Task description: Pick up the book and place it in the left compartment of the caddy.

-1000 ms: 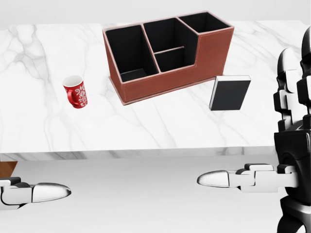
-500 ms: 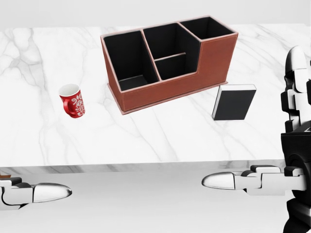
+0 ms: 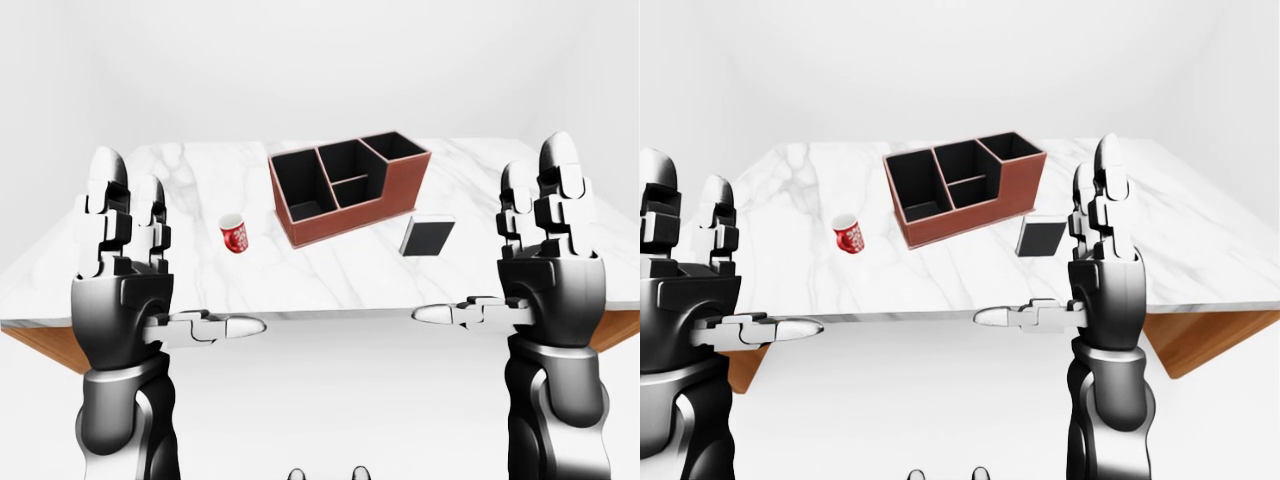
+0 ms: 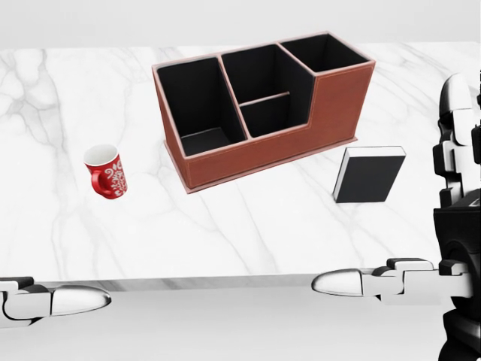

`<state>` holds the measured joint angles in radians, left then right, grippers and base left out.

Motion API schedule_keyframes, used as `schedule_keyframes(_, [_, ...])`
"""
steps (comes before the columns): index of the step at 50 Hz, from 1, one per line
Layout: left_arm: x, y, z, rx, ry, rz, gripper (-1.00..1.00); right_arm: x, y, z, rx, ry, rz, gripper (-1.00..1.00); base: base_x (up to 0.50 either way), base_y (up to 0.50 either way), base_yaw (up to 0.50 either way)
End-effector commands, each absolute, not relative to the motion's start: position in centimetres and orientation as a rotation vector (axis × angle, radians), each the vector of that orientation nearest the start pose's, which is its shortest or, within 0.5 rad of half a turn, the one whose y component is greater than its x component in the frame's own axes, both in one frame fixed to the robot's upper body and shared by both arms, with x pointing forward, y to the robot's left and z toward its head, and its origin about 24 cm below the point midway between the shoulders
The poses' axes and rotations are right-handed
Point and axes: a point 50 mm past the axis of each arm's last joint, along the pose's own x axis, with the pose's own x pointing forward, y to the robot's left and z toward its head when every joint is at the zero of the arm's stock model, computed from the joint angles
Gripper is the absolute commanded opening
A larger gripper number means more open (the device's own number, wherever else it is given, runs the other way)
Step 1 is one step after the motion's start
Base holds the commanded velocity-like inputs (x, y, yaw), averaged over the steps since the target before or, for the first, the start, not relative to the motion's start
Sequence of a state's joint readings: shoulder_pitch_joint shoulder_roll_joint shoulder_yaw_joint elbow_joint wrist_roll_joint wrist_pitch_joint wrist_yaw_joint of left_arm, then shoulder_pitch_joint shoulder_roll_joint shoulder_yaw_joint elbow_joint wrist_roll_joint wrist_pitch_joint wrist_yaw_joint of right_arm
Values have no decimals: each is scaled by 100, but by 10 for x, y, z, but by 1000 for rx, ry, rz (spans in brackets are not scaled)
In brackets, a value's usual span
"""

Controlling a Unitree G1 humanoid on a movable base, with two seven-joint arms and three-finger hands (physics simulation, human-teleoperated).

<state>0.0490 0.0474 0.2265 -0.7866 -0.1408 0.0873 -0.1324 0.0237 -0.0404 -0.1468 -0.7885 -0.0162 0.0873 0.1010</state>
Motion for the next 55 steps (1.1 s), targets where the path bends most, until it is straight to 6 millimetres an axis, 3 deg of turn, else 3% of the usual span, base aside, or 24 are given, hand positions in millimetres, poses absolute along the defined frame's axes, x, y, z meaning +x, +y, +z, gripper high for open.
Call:
schedule_keyframes(1, [190,188,197,47,-660,24,100,195,-175,199,-144,-662,-40,100,16,0,0])
schedule_keyframes(55, [193,186,190,55,-623,17,100,190,-177,200,-146,-668,-33,100,16,0,0])
